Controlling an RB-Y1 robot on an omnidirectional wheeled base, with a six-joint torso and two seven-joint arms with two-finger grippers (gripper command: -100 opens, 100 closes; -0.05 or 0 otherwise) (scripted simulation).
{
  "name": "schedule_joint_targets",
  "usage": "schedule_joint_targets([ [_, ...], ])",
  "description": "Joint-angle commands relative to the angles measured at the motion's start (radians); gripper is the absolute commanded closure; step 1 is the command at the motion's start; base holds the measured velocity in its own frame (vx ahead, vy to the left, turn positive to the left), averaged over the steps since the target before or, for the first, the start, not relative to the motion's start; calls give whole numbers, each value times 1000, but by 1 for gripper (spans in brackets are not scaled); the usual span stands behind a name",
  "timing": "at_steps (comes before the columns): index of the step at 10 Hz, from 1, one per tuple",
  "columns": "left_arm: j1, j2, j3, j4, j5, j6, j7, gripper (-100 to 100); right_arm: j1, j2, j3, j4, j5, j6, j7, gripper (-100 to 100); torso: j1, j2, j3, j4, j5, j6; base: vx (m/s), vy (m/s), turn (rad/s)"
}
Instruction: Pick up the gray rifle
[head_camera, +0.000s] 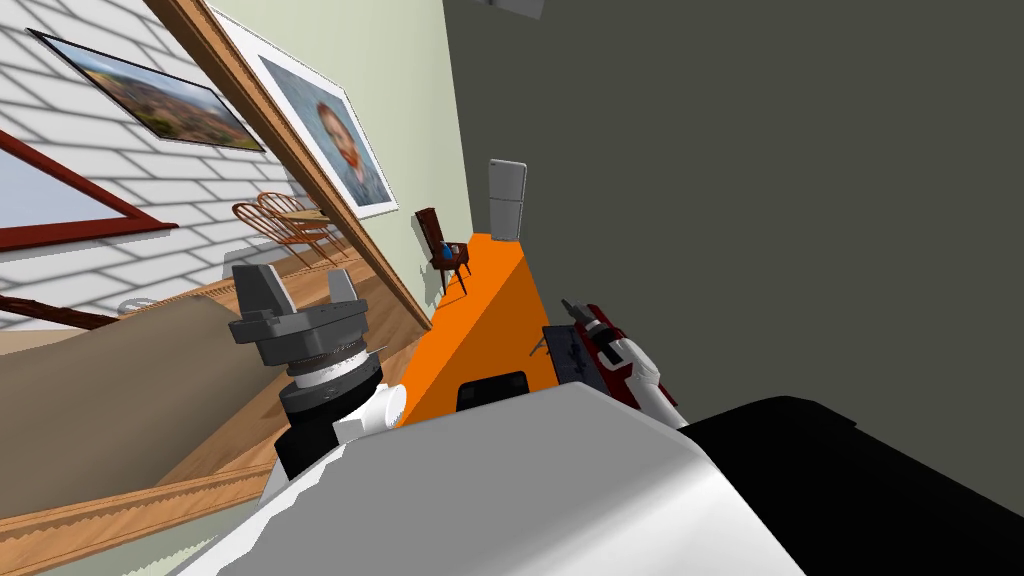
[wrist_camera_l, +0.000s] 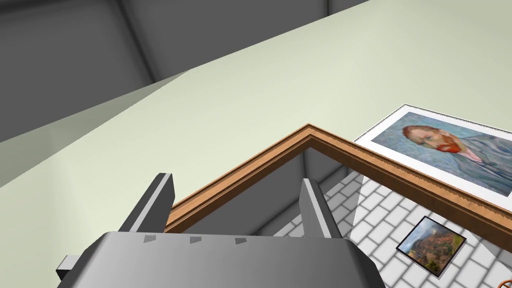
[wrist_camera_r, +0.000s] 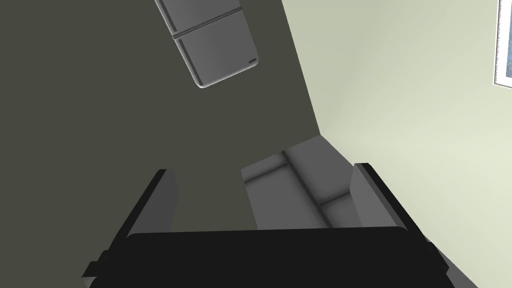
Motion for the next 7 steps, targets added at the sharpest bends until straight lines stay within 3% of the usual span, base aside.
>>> schedule_joint_targets([
  [1, 0, 0, 0, 0, 0, 0, 0, 0, 2, -15, -8, 43, 14, -7, -2, -100, 0, 0, 0, 0, 0, 0, 53, 18, -4],
  [2, 0, 0, 0, 0, 0, 0, 0, 0, 2, -15, -8, 43, 14, -7, -2, -100, 0, 1, 0, 0, 0, 0, 16, 12, -1],
  [4, 0, 0, 0, 0, 0, 0, 0, 0, 7, -40, -14, 119, 82, -15, 12, -100, 0, 2, 1, 0, 0, 0, 45, 18, -16],
  [7, 0, 0, 0, 0, 0, 0, 0, 0, 11, -49, -16, 196, 115, -21, 20, -100, 1, 1, 0, 0, 0, 0, 51, 22, -9],
])
